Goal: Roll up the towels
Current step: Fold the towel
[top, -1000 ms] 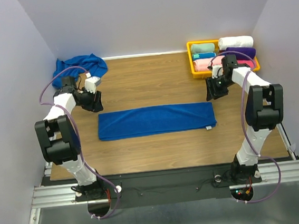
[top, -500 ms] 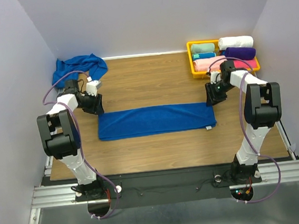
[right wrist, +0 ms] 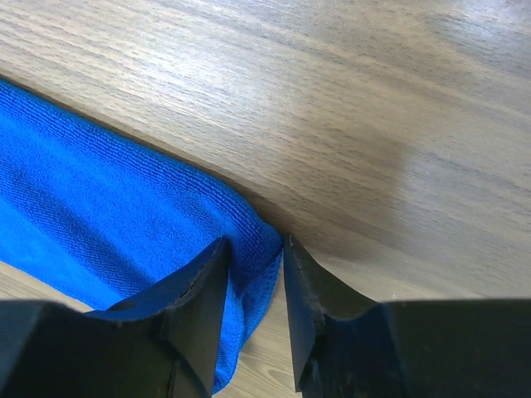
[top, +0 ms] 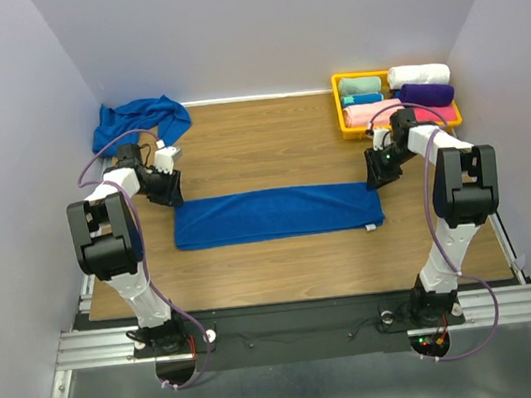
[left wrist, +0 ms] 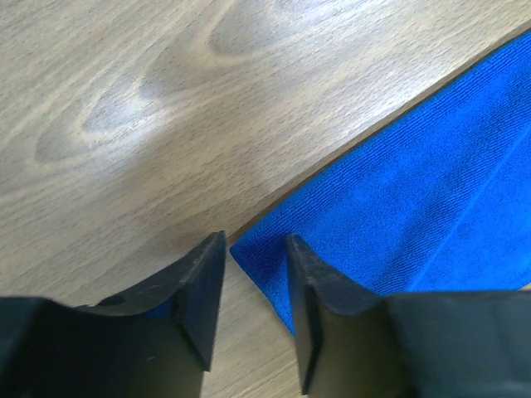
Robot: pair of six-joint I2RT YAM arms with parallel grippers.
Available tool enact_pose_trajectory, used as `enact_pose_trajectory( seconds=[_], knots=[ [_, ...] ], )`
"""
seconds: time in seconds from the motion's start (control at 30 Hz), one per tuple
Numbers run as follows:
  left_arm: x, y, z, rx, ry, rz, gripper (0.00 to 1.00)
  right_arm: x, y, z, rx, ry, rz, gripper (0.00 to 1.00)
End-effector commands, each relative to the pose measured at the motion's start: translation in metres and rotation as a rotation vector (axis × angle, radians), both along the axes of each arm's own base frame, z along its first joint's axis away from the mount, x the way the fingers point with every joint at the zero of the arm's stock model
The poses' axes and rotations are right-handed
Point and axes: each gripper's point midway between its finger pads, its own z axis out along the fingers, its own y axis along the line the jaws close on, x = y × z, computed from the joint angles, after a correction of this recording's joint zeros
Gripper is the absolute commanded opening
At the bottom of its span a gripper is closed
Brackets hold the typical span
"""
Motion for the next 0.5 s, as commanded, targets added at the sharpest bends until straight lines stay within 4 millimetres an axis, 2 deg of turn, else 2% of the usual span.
enact_pose_trajectory(
  seconds=[0.0, 0.07, 0.2, 0.47],
  knots=[
    [-0.006, -0.001, -0.007, 0.0, 0.02, -0.011, 0.43, 0.01, 0.0, 0.0, 0.014, -0.028, 0.004, 0.38],
    [-0.006, 0.0, -0.008, 0.002, 0.021, -0.013, 0.42, 0.012, -0.001, 0.002, 0.009, -0.034, -0.003, 0.38],
    [-0.005, 0.0, -0.006, 0.002, 0.019, -0.019, 0.39, 0.018, -0.008, 0.015, -0.023, -0.076, -0.009, 0.47],
    [-0.004, -0.001, -0.004, -0.002, 0.02, -0.023, 0.36, 0.03, -0.022, 0.024, -0.077, -0.115, -0.031, 0.48]
  ],
)
